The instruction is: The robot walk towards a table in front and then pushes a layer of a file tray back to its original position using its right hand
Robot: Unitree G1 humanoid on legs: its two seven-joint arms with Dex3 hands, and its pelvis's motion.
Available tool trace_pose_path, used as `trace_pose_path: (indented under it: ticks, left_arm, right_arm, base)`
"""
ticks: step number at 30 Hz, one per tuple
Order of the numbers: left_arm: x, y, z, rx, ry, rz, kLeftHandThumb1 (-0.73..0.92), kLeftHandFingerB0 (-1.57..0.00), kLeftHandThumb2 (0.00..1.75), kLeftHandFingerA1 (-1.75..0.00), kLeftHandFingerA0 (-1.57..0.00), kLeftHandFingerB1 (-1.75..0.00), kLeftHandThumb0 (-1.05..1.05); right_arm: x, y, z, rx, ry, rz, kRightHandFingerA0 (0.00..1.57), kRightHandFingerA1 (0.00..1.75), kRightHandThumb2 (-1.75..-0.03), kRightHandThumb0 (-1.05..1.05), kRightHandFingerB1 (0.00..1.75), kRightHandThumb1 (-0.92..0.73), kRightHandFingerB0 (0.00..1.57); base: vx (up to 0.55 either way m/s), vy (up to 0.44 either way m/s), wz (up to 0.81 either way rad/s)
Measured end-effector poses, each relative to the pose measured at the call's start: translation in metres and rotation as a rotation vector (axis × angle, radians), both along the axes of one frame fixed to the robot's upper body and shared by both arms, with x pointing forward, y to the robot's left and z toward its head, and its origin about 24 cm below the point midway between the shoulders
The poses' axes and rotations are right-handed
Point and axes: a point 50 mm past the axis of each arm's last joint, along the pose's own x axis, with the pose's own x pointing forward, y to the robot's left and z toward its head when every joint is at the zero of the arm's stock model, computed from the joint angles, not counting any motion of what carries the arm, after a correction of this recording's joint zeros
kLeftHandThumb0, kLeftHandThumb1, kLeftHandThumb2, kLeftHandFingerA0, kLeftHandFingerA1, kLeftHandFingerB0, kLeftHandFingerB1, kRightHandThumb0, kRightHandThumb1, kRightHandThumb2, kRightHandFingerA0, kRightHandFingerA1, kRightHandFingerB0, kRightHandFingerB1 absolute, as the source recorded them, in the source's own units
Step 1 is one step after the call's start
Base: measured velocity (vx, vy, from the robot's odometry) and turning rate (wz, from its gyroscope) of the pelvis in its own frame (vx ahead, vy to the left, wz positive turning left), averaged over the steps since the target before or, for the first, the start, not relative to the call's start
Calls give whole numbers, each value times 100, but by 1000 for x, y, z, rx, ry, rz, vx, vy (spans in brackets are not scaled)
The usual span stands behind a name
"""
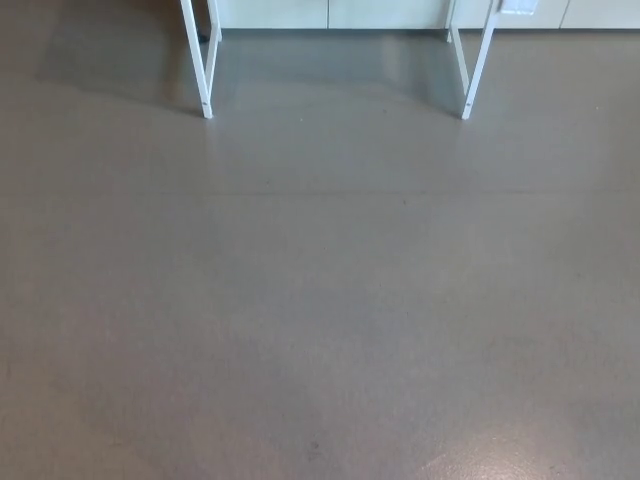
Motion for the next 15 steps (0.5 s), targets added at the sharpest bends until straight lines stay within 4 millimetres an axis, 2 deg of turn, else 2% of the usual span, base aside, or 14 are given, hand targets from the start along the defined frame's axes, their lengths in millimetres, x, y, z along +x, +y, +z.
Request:
trace_pose_path:
  ticks: [1,2,3,4,10,11,12,13,14,15]
  left_arm:
    - [0,0,0,-6,-9,-1,33,-30,94,-82,-53,-64,-40]
    - [0,0,0,-10,-16,-2,37,-31,83,-92,-48,-63,-40]
    - [-1,0,0,-13,-21,-2,37,-31,83,-92,-48,-63,-40]
    - [-1,0,0,-15,-25,-2,32,-30,93,-81,-53,-64,-43]
    - [-6,-1,-2,-27,-23,-5,32,-29,92,-81,-52,-63,-45]
    - [-6,-1,-2,-27,-23,-6,31,-30,93,-81,-53,-63,-44]
    - [-5,0,-2,-24,-28,-9,31,-30,93,-81,-53,-63,-44]
    - [-4,0,-1,-22,-33,-11,37,-31,81,-88,-49,-62,-42]
    - [-2,0,-1,-22,-40,-16,31,-30,92,-80,-52,-63,-45]
    - [0,-1,-1,-25,-45,-19,37,-31,80,-87,-48,-62,-43]
  right_arm:
    - [-2,-1,0,17,-6,-9,52,48,-58,-23,40,-61,37]
    - [-4,-1,-2,29,-7,-16,49,48,-58,-25,40,-61,36]
    - [-5,-1,-2,39,-8,-21,49,48,-58,-25,40,-61,36]
    - [-6,-1,-3,49,-9,-23,50,47,-57,-24,39,-61,37]
    - [-9,-2,-5,83,-30,-30,52,48,-58,-27,40,-60,37]
    - [-10,-2,-5,85,-35,-29,49,53,-70,-35,46,-51,36]
    - [-10,-2,-5,87,-34,-29,49,53,-70,-35,46,-51,36]
    - [-11,-2,-5,87,-34,-28,50,53,-69,-35,46,-51,36]
    - [-12,-3,-6,85,-31,-30,47,53,-69,-33,47,-51,36]
    - [-12,-5,-5,82,-30,-32,46,53,-70,-34,47,-52,36]
  base:
    - [0,0,0]
    - [0,0,0]
    - [0,0,0]
    - [0,0,0]
    - [35,-5,-1]
    - [56,-45,23]
    - [-71,-70,17]
    - [-72,-2,14]
    - [-68,-40,50]
    - [0,0,0]
